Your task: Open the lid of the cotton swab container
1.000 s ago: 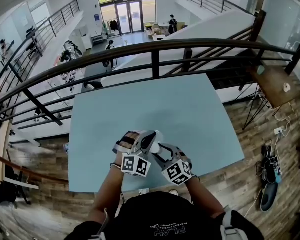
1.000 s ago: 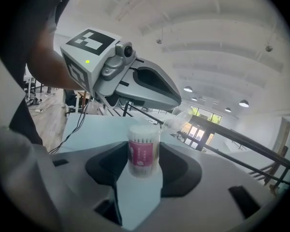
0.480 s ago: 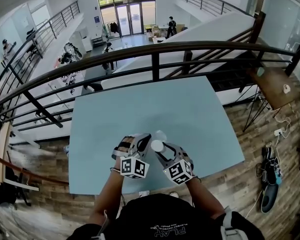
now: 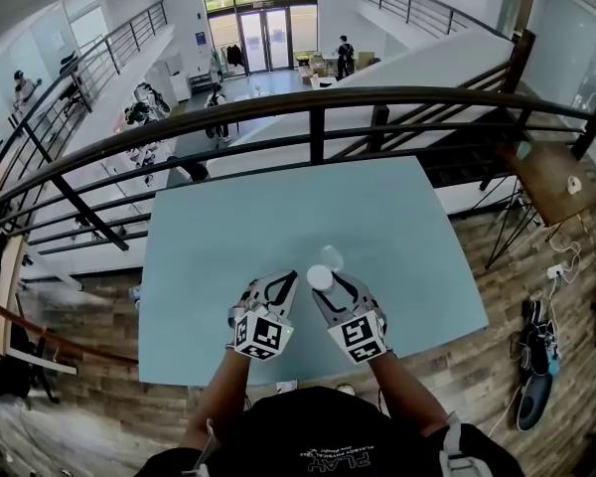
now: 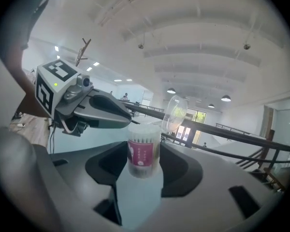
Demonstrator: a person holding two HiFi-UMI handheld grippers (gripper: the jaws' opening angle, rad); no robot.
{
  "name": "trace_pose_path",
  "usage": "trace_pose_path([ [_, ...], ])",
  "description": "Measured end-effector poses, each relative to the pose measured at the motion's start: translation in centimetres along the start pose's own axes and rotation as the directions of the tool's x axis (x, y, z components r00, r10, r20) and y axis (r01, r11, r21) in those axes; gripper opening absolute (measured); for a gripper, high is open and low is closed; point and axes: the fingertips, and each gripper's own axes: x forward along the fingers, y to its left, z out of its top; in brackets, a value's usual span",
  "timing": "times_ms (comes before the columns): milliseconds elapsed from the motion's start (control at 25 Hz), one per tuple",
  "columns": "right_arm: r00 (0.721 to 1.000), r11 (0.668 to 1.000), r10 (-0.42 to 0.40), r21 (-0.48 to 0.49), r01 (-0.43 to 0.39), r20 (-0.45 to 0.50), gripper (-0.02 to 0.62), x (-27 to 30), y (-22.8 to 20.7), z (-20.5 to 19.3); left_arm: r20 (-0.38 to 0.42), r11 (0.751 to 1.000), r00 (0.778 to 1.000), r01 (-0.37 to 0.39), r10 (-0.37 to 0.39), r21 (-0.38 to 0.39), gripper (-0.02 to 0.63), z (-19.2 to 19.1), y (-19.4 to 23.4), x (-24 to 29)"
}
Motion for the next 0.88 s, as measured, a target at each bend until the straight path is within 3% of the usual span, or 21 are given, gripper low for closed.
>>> trace_pose_path([
  [120, 0.999, 0.999, -0.019, 0.029, 0.018, 0.031, 0.218, -0.3, -0.6, 1.4, 0.031, 0.987, 0.999, -0.013, 0.018, -0.158, 0.018, -0.5, 0.8, -0.7],
  [280, 0.997, 0.998, -0.045, 0.054, 0.042, 0.064, 0.221, -0.7, -0.8, 2.5, 0.059, 0.938, 0.996, -0.048, 0.072, -0.343, 0.018, -1.4, 2.2, -2.2],
  [360, 0.994, 0.996, -0.048, 0.074, 0.041, 0.094, 0.221, -0.9, -0.8, 3.2, 0.051, 0.933, 0.994, -0.069, 0.093, -0.354, 0.018, -2.0, 2.4, -2.7],
  [520, 0.99, 0.995, -0.044, 0.099, 0.031, 0.133, 0.221, -1.4, -0.8, 3.8, 0.068, 0.947, 0.992, -0.076, 0.102, -0.311, 0.018, -1.6, 1.6, -3.2],
  [880, 0.984, 0.992, -0.084, 0.102, 0.068, 0.157, 0.222, -1.6, -0.3, 4.3, 0.078, 0.906, 0.99, -0.072, 0.114, -0.418, 0.018, -2.1, 1.3, -4.5],
])
